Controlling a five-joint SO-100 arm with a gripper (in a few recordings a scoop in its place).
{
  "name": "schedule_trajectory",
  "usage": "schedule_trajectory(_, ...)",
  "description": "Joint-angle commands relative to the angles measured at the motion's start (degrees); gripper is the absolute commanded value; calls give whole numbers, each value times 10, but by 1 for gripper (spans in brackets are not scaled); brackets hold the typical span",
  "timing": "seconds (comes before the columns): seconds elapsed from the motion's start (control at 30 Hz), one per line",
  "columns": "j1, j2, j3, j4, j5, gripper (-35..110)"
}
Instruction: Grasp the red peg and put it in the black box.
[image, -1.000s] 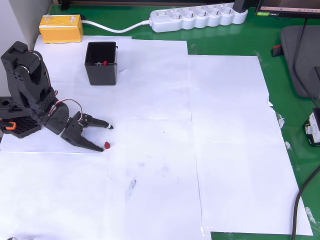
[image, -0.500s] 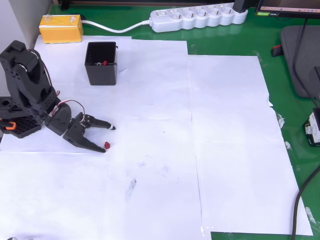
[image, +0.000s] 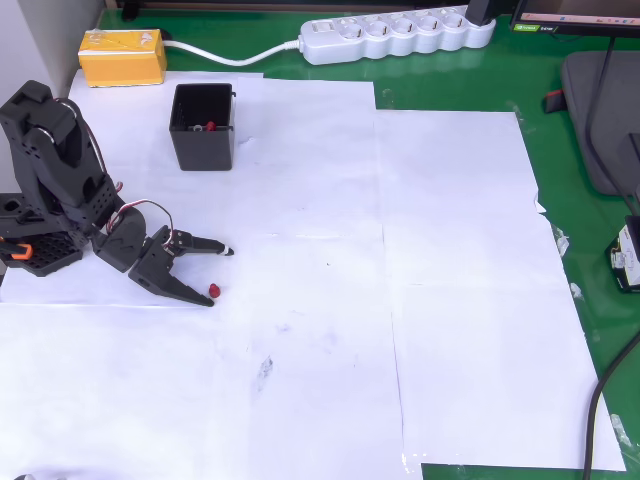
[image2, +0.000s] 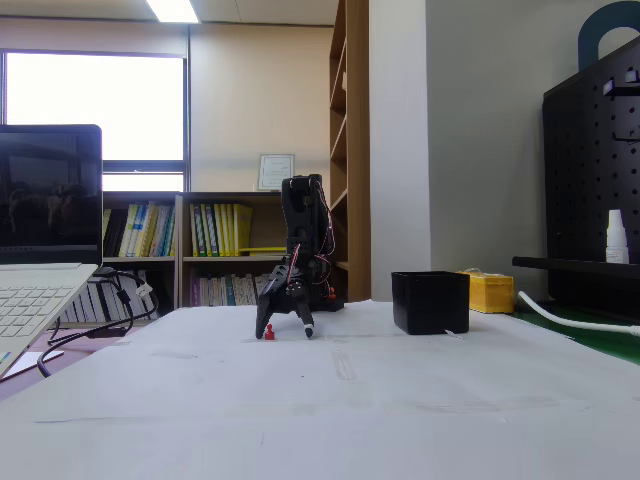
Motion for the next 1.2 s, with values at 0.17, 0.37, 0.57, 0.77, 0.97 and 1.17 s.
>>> schedule_trajectory(0.17,-13,4,-4,4,-4,37)
schedule_trajectory(0.37,-33,2,-8,4,1,37)
schedule_trajectory(0.57,-35,1,-9,5,0,37)
schedule_trajectory(0.77,-29,1,-7,6,-5,35)
schedule_trajectory(0.97,-26,3,-7,4,-6,35)
schedule_trajectory(1.17,-26,3,-7,5,-11,29)
